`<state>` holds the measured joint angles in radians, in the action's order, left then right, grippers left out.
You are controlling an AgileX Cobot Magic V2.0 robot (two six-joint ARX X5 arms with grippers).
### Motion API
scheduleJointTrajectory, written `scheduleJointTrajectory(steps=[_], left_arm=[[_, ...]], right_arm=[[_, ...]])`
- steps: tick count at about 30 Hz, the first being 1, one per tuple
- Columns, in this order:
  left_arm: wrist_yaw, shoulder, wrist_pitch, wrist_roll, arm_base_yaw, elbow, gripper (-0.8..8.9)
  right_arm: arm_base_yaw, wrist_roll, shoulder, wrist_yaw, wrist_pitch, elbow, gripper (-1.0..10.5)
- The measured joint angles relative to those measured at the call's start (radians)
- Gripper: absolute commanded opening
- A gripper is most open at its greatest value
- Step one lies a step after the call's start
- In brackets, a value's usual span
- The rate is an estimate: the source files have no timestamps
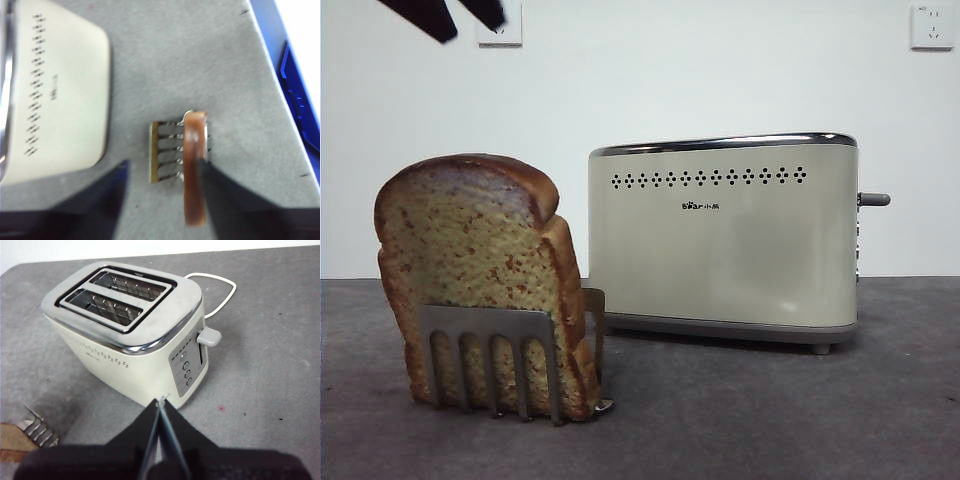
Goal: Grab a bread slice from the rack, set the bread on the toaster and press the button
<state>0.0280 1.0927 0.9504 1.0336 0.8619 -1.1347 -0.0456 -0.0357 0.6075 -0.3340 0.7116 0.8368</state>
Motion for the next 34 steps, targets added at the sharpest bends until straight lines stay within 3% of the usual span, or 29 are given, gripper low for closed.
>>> scheduleJointTrajectory(steps=[10, 13, 19, 20, 22, 24, 34], left_arm=[[-0.004, 0.172, 0.026, -0.019, -0.009, 0.000, 4.60], [-0.005, 0.222, 0.021, -0.024, -0.051, 0.000, 3.01], [-0.007, 0.271, 0.028, -0.026, -0.120, 0.000, 3.00], [-0.007, 0.279, 0.029, -0.026, -0.122, 0.000, 2.71], [-0.007, 0.286, 0.029, -0.029, -0.123, 0.000, 0.96], [-0.007, 0.286, 0.029, -0.029, -0.123, 0.000, -0.12], [-0.007, 0.198, 0.047, 0.006, -0.123, 0.000, -0.10]], right_arm=[[0.000, 0.033, 0.001, -0.005, 0.012, 0.000, 0.0], [0.000, 0.033, 0.001, -0.005, 0.032, 0.000, 0.0], [0.000, 0.033, 0.001, -0.005, 0.047, 0.000, 0.0], [0.000, 0.033, 0.001, -0.005, 0.049, 0.000, 0.0], [0.000, 0.033, 0.001, -0.005, 0.051, 0.000, 0.0], [0.000, 0.033, 0.001, -0.005, 0.051, 0.000, 0.0], [0.000, 0.033, 0.050, -0.005, 0.051, 0.000, 0.0]])
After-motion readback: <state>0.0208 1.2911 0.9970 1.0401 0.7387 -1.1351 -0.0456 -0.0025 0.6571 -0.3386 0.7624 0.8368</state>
